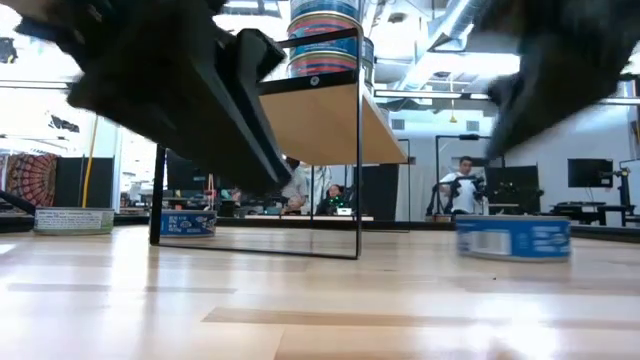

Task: Stack canned seafood by type on shelf
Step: Stack the blue tuna can on top of the blue tuna can on the shelf

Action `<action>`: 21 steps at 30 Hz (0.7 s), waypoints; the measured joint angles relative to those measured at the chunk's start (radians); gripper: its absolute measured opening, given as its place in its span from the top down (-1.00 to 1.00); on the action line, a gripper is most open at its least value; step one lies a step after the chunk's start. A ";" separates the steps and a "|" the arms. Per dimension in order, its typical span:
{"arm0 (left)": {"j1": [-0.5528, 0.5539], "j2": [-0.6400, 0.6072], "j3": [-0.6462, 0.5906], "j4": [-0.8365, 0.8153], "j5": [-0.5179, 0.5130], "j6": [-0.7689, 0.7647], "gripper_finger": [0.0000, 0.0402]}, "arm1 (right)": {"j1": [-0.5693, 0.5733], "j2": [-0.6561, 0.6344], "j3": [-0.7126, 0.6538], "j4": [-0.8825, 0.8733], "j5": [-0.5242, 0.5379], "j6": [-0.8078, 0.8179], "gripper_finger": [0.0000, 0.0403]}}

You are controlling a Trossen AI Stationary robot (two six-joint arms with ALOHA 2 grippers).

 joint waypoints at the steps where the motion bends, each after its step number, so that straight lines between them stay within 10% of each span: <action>1: -0.005 -0.010 0.000 0.000 -0.009 0.000 0.77 | 0.015 -0.015 0.000 0.002 0.019 0.006 0.55; 21: -0.047 -0.048 -0.155 0.161 -0.018 0.160 0.77 | 0.106 0.042 0.001 -0.237 0.090 0.404 -0.04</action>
